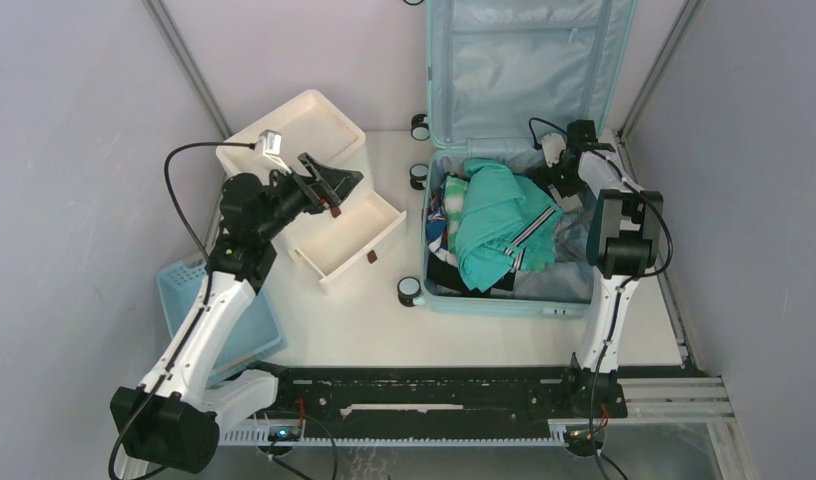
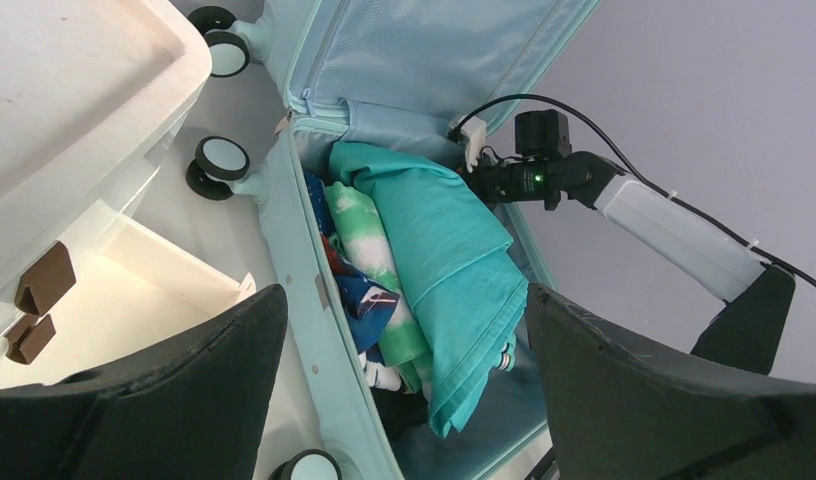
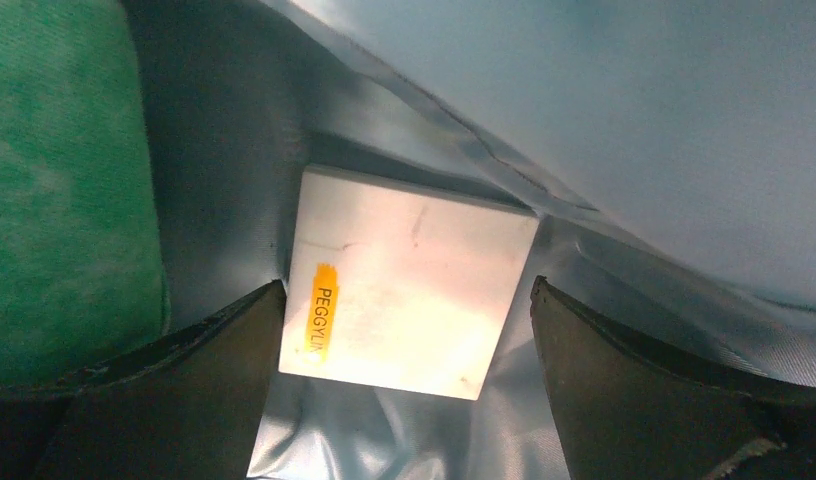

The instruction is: Open, take out, and arrange the luggage

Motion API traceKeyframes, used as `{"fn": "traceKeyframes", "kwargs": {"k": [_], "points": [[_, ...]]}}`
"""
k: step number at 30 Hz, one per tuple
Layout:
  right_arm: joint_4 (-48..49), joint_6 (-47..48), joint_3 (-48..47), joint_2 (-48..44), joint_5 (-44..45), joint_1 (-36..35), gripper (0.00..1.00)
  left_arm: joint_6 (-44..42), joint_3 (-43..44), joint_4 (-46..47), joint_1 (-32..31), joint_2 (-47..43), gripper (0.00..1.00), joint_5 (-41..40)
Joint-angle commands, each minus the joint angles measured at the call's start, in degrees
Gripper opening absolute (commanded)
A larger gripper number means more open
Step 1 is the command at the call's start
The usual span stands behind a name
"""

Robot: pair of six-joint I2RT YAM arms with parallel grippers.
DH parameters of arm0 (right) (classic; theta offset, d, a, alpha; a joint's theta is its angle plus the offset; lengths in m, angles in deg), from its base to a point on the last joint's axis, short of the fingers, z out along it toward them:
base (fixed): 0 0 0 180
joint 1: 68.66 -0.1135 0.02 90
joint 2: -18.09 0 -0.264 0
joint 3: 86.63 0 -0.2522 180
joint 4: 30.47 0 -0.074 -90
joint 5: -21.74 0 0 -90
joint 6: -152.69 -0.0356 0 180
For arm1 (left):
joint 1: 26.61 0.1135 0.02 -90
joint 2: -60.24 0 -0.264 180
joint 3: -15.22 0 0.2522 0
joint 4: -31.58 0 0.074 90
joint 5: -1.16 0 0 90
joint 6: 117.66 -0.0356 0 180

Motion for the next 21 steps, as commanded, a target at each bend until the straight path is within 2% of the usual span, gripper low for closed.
{"fn": "traceKeyframes", "kwargs": {"k": [1, 9, 14, 21], "points": [[4.9, -1.3, 3.1, -2.7, 6.8, 2.1, 1.00, 0.8, -1.0, 3.5, -0.5, 0.1, 0.91, -0.1], [4.4, -3.8, 4.2, -0.2, 5.2, 2.8, 1.00, 1.2, -0.3, 4.0, -0.8, 1.0, 0.91, 0.2], [4.7, -4.9, 5.0, 1.0, 4.5, 2.9, 0.96, 1.4, -0.5, 4.0, -1.1, 0.9, 0.91, 0.2], [3.7, -5.8, 7.0, -0.9, 2.6, 3.7, 0.96, 1.6, -0.4, 4.0, -1.9, 0.8, 0.91, -0.6]]}}
